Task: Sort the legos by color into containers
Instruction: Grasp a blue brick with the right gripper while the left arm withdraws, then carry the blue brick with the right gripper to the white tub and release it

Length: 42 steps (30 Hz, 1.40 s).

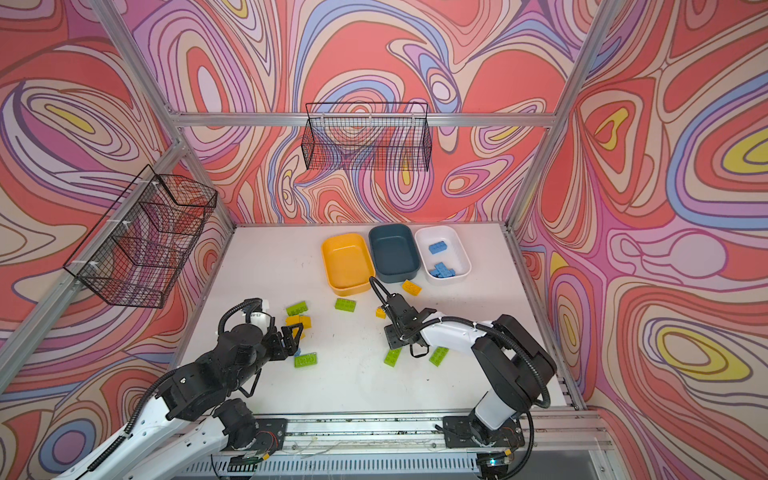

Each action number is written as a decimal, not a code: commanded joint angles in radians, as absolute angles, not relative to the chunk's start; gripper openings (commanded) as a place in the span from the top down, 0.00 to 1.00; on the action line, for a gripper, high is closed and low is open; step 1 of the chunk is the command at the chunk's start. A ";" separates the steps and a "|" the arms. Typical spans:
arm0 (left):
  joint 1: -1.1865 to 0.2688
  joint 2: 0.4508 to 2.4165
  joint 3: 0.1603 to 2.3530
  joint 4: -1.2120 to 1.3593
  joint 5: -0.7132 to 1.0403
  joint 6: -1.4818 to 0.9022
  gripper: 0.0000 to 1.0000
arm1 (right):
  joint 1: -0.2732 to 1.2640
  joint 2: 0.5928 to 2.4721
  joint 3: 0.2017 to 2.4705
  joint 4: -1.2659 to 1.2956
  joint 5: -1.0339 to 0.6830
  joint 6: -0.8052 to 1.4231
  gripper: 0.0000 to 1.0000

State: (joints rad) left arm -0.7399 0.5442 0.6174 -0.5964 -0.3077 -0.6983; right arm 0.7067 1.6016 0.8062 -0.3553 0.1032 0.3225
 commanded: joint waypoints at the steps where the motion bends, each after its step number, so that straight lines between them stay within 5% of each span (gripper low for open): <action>1: -0.741 0.537 0.599 -0.617 -0.313 -0.724 0.21 | 0.710 1.608 0.796 -0.337 0.136 0.357 0.45; 14: -0.740 0.510 0.591 -0.625 -0.325 -0.735 0.21 | 0.710 1.614 0.825 -0.339 0.188 0.393 0.76; 25: -0.741 0.397 0.625 -0.710 -0.413 -0.726 0.20 | 0.710 1.527 0.920 -0.415 0.172 0.410 0.77; 31: -0.740 0.331 0.650 -0.793 -0.453 -0.753 0.00 | 0.685 1.434 1.016 -0.499 0.171 0.414 0.76; 42: -0.741 0.333 0.744 -0.904 -0.552 -0.747 0.00 | 0.359 1.367 1.199 -0.557 -0.010 0.379 0.75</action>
State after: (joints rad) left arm -0.7399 0.3222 0.7273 -0.8352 -0.4839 -0.7307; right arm 0.4305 1.3777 1.1519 -0.5262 0.0605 0.3931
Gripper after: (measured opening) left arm 0.999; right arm 0.334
